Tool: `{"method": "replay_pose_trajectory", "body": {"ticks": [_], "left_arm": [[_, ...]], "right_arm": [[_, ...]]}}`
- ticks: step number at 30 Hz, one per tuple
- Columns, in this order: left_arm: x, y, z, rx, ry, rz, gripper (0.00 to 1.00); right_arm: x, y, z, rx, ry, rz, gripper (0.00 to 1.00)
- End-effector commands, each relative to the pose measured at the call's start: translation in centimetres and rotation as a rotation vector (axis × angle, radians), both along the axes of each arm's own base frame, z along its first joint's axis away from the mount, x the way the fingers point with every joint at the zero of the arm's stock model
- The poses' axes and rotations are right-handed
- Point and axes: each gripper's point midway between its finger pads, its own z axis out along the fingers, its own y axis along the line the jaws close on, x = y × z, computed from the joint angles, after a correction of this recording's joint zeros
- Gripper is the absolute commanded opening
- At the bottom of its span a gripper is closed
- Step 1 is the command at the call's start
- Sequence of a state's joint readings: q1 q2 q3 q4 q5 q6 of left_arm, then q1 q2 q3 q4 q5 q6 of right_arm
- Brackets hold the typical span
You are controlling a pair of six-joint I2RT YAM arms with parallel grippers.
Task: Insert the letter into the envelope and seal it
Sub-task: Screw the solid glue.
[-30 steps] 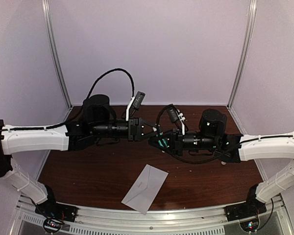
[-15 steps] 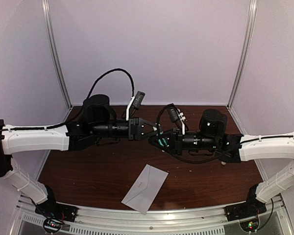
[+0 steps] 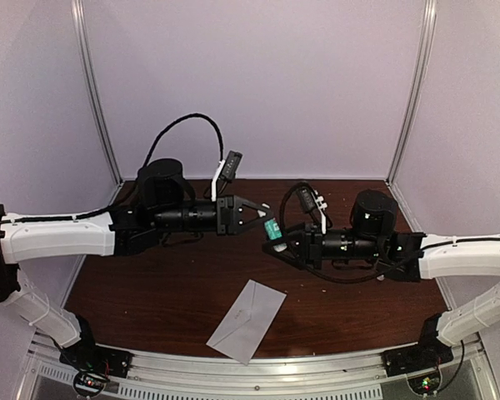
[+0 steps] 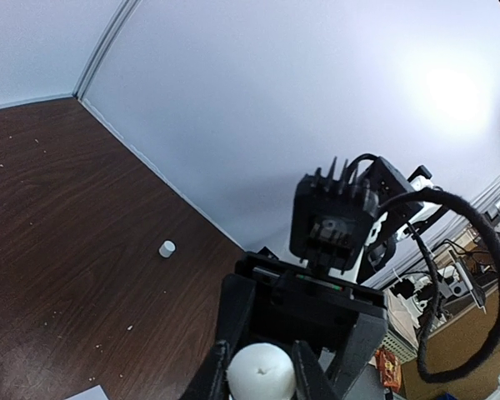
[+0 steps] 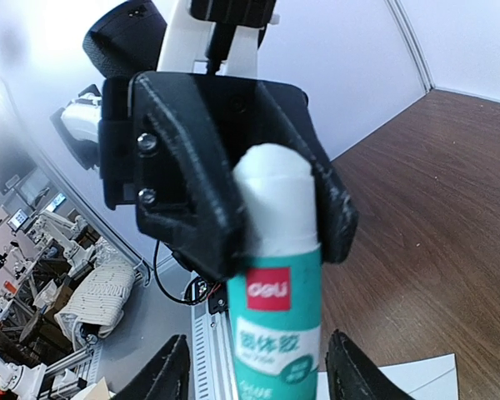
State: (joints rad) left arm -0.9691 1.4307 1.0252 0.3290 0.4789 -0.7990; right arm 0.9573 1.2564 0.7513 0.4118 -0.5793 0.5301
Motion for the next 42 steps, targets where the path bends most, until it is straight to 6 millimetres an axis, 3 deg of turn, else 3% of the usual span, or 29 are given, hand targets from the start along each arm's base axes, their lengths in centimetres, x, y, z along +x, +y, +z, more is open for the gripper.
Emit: {"method": "replay_pose_trajectory", "body": {"ticks": [1,9,21,23,28,31,37,42], "left_arm": [[0.6,0.9,2.6,-0.051,-0.053,0.034,0.04],[0.8,1.4,3.2,-0.054,-0.069,0.053,0.04],[0.7,1.3,2.9,-0.046,-0.065,0.044,0.07],[0.8,1.3,2.9,-0.045,-0.065,0.043,0.15],[0.5,1.1,3.0,-0.051,-0.073,0.026,0.62],[0.3,1.0,3.1,-0.059,-0.079,0.01,0.73],[-0.3,0.7,3.2,-0.082,-0.077,-0.036,0.69],[-0.4,0.7,3.2,-0.098,-0.076,-0.037,0.45]], "right_arm": [[-0.6,-1.3,1.0,0.032,-0.008,0.003,0.56],[-0.5,-1.7,0.1,0.015,0.016,-0.004,0.39],[-0.4,-1.4,0.8,0.047,0.008,0.004,0.16],[-0.4,-1.4,1.0,0.058,0.004,0.004,0.11],[-0.2,-1.4,1.6,0.098,-0.002,-0.008,0.09],[0.2,-1.3,2.0,0.116,-0.011,-0.022,0.09],[0.8,-0.8,2.7,0.138,-0.027,-0.033,0.08],[1.6,-0.7,2.8,0.135,-0.028,-0.071,0.08]]}}
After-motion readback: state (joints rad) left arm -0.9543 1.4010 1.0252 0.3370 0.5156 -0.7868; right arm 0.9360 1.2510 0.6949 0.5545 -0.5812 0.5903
